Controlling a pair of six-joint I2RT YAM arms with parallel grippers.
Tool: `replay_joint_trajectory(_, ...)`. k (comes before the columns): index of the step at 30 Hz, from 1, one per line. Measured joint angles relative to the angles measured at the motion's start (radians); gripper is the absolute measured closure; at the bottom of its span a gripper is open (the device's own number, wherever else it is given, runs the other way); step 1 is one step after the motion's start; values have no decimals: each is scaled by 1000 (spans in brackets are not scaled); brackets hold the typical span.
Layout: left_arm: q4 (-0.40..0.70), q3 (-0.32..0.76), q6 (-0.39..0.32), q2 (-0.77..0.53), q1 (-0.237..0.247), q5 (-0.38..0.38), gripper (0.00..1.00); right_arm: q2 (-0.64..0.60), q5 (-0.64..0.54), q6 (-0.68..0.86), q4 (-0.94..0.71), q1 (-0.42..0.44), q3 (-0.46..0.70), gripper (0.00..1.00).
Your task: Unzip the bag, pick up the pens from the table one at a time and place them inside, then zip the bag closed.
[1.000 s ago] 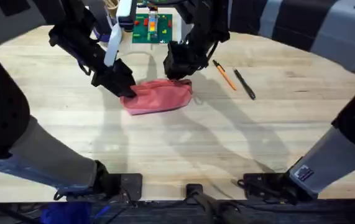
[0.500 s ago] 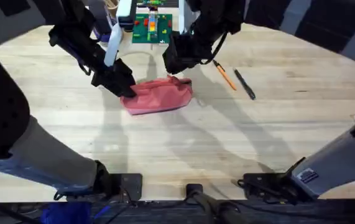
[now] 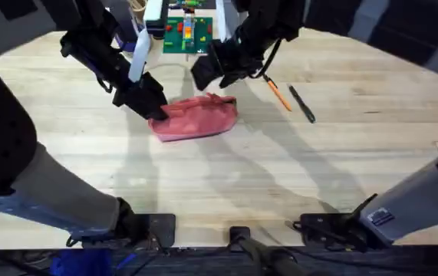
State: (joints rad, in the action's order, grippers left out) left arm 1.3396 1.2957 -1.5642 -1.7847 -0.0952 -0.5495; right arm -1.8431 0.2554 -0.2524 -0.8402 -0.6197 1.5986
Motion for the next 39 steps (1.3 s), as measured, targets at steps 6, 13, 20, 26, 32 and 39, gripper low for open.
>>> replay_joint_trajectory(6, 0, 0, 0, 0, 0, 0, 958, 74, 0, 176, -8, 0, 0, 15)
replay_joint_trajectory(13, 0, 0, 0, 0, 0, 0, 958, 129, -93, 309, -66, -2, 1, 5)
replay_joint_trajectory(20, 0, 0, 0, 0, 0, 0, 958, 133, -162, 352, -106, -46, 1, 4)
replay_joint_trajectory(26, 0, 0, 0, 0, 0, 0, 958, 133, -163, 357, -126, -58, 1, 5)
replay_joint_trajectory(32, 0, 0, 0, 0, 0, 0, 958, 133, -154, 366, -122, -58, 1, 4)
replay_joint_trajectory(39, 0, 0, 0, 0, 0, 0, 959, 133, -138, 371, -74, -58, 1, 4)
